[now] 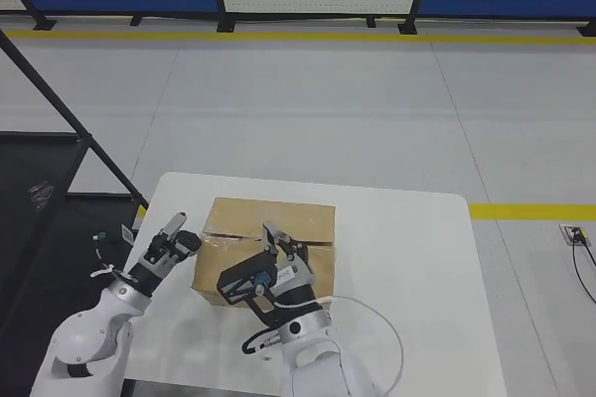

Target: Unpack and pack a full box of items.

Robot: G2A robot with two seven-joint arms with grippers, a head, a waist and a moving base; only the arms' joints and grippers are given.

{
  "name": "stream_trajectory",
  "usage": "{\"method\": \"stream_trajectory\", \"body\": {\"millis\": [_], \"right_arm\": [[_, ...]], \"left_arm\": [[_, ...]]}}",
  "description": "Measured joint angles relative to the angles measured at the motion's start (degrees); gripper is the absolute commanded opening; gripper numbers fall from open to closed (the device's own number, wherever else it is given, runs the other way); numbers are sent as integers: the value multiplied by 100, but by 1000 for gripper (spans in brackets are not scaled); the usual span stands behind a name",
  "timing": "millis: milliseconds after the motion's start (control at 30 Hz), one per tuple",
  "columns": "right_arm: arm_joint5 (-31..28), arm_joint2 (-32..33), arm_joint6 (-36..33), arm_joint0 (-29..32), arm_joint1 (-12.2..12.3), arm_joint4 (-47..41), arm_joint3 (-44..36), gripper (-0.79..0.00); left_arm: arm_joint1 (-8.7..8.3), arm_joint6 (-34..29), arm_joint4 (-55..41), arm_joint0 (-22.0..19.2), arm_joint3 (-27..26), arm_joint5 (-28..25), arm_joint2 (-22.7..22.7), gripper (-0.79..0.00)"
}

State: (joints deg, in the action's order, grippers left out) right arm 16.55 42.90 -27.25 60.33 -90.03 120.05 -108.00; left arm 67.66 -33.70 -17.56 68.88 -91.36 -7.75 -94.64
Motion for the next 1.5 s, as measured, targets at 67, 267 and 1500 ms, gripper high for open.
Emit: {"method": "stream_trajectory", "body": {"millis": [67,267,1500], "right_arm": [[-40,34,2,-7,-26,-31,40,-785],[-128,126,70,6,-90,-101,129,-785],[-1380,515,532,87,-289,361,22,-785]], "left_arm": [[3,-172,-433,-118,125,55,-14,0],[-20,-458,-532,-462,529,165,118,0],[-69,-265,-305,-761,1071,100,522,0]]}}
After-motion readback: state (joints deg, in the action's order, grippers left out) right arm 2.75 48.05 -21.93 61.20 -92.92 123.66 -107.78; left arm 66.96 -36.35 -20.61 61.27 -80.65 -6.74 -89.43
